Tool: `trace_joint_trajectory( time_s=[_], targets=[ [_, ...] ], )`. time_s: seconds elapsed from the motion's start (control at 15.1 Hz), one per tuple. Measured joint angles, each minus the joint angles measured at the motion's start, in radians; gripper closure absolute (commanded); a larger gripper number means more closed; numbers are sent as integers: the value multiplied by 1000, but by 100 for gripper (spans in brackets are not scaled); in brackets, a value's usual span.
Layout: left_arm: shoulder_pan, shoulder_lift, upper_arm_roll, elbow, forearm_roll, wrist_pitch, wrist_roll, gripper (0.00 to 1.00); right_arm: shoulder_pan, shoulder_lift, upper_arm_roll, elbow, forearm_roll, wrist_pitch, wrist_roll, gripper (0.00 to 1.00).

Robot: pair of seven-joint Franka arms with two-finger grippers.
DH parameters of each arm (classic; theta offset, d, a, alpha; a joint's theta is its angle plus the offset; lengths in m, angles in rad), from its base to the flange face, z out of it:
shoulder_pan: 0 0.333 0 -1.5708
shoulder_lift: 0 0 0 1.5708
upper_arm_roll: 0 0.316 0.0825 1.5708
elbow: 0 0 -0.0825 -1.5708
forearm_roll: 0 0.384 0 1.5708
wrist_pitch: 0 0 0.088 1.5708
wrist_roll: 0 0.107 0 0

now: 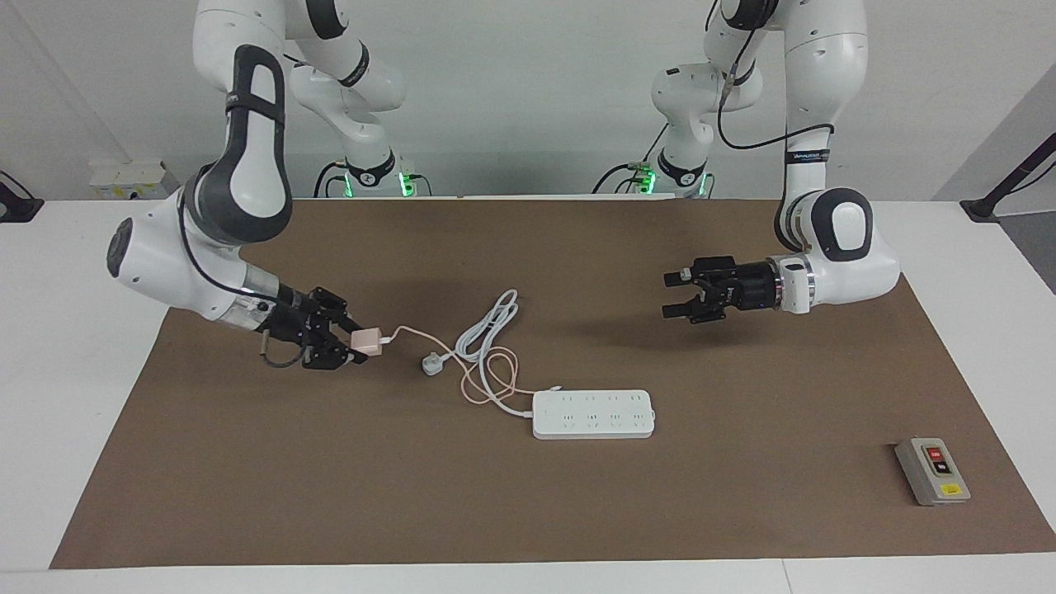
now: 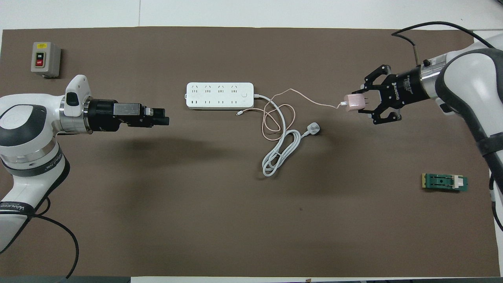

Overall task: Plug charger into power strip
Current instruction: 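Close the right gripper on the charger and lift it, then carry the charger to the left gripper with the right gripper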

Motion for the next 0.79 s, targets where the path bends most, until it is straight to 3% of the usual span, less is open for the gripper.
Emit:
trace_joint_trajectory(
  time_s=[0.33, 0.79],
  targets=[
    [-17, 10, -3, 0, -67, 0, 0, 0, 166, -31, 4, 52, 0, 21, 221, 100],
    [-145, 21, -4, -2, -131, 41, 0, 0, 330, -28, 4, 53, 0, 146, 375, 100]
  ],
)
